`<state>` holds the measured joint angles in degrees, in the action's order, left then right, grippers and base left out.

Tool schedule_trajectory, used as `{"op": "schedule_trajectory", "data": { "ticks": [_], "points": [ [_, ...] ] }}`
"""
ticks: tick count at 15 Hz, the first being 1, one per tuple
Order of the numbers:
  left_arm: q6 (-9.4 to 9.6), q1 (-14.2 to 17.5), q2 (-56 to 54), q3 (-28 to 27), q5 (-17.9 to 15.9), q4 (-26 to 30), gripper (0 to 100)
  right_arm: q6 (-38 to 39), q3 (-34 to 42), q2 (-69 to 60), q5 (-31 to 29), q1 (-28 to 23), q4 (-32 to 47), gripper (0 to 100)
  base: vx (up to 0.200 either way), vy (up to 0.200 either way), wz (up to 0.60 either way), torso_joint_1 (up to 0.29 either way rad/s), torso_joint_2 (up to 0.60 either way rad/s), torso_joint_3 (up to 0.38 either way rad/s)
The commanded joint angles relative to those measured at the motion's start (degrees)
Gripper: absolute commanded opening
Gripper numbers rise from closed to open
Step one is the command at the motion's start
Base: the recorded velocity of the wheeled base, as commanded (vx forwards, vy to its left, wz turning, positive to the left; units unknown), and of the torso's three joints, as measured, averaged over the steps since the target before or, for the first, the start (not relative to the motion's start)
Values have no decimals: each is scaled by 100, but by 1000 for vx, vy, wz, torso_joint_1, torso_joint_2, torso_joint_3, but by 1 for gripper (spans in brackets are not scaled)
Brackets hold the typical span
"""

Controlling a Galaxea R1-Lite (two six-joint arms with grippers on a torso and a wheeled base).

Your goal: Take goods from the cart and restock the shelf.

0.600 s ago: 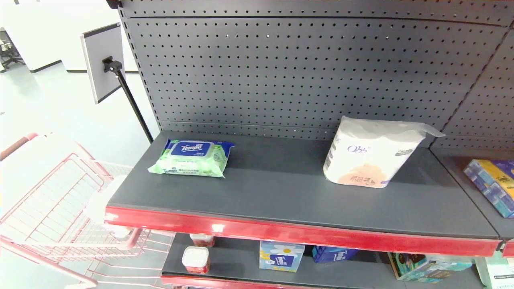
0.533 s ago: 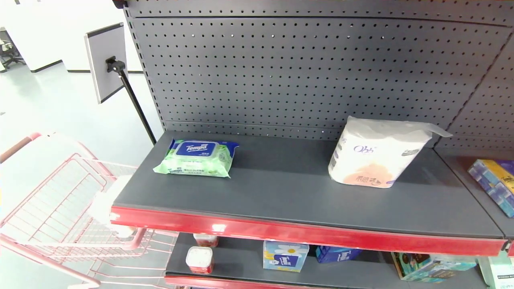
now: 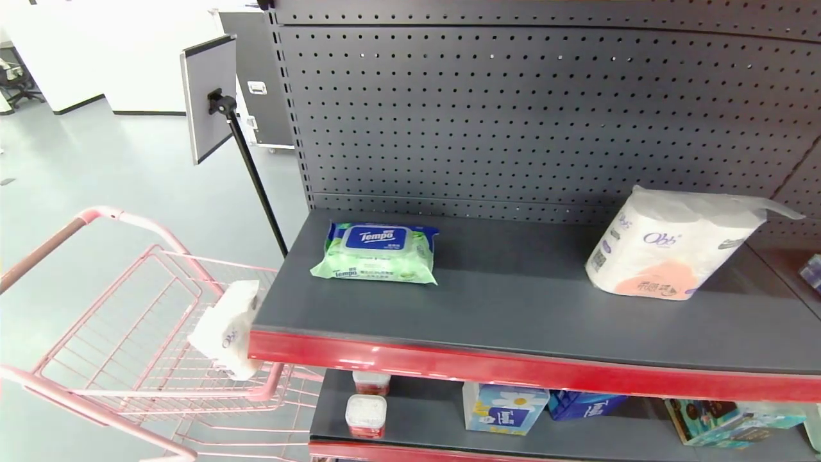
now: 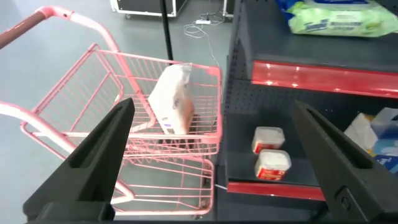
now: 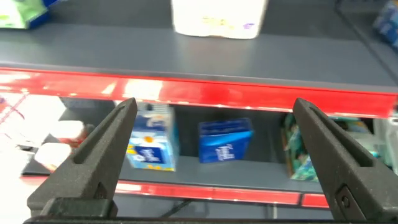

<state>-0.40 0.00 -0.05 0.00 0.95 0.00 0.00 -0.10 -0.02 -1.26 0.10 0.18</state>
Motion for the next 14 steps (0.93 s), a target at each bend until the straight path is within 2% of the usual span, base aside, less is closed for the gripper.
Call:
{"op": "schedule_trajectory", "data": {
  "ticks": [1, 14],
  "points": [
    [5, 0, 5, 0, 2, 0, 100, 0, 1, 2, 3, -1, -1, 100, 0, 200, 0, 2, 7, 2],
    [-4, 0, 5, 0, 2, 0, 100, 0, 1, 2, -6, 8, -1, 100, 0, 200, 0, 3, 3, 2]
  ]
}}
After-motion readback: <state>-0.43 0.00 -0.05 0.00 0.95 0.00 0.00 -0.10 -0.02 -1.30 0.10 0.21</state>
